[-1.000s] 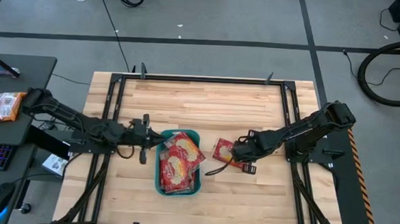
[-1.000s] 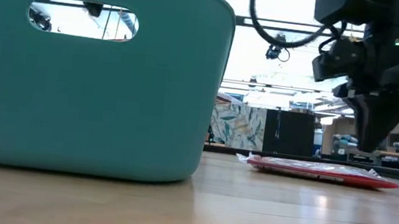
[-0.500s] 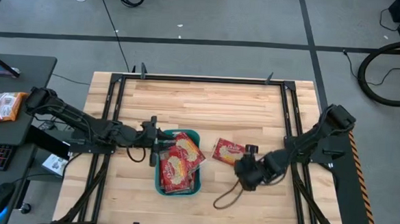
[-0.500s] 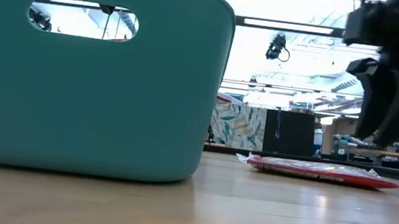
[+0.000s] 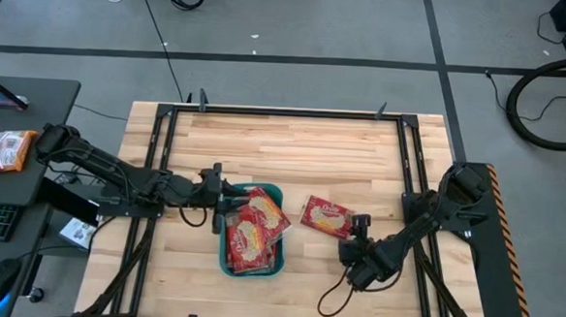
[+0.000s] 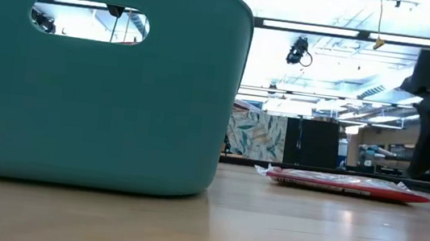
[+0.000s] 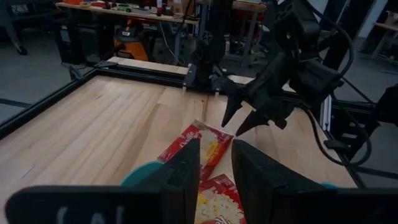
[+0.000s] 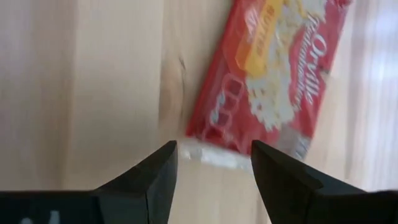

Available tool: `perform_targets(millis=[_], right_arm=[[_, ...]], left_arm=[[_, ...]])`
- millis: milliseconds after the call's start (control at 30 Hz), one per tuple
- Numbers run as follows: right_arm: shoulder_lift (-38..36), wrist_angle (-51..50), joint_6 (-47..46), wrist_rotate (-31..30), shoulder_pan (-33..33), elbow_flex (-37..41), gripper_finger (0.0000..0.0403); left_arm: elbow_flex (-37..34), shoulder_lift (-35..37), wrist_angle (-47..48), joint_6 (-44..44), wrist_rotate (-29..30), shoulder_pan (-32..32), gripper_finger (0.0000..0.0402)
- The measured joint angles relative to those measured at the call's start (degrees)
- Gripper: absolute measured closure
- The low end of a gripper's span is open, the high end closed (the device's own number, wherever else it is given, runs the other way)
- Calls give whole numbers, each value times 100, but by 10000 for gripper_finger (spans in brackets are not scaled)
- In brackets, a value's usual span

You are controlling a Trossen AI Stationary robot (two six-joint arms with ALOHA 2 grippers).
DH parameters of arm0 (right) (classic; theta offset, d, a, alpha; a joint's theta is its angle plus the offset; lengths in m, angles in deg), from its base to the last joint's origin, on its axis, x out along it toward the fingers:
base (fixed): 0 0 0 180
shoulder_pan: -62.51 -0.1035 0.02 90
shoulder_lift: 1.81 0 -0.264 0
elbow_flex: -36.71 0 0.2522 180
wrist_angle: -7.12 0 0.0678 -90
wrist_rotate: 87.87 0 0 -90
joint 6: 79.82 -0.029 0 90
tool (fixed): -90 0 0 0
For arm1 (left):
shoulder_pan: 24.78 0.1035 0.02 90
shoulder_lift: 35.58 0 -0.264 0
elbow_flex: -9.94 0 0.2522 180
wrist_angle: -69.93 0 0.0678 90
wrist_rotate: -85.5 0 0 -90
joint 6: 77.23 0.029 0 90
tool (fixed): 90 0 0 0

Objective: Sort popcorn bags into baskets
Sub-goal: Put the red popcorn bag into the green bin

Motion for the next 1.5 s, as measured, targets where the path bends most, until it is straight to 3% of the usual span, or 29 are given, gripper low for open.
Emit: perform_targets(millis=[233,400,733,1000,1267,1500], right_arm=[[4,-768,-374,-212,-426,52,194],[82,-690,-426,-665,-525,295,194],[85,-404,-317,-951,-252,859,194],[67,485,824,-1410,0,1073,194],[70,1140,1175,-1932,63,1060,200],[72,1491,1701,-1766,250,1058,228]], left_arm=[[0,0,11,4,-2,0,303],[0,0,13,5,-2,0,303],[0,0,43,0,-135,0,303],[-2,0,42,7,-133,0,303],[-2,0,55,13,-133,0,303],[-4,0,63,13,-133,0,303]])
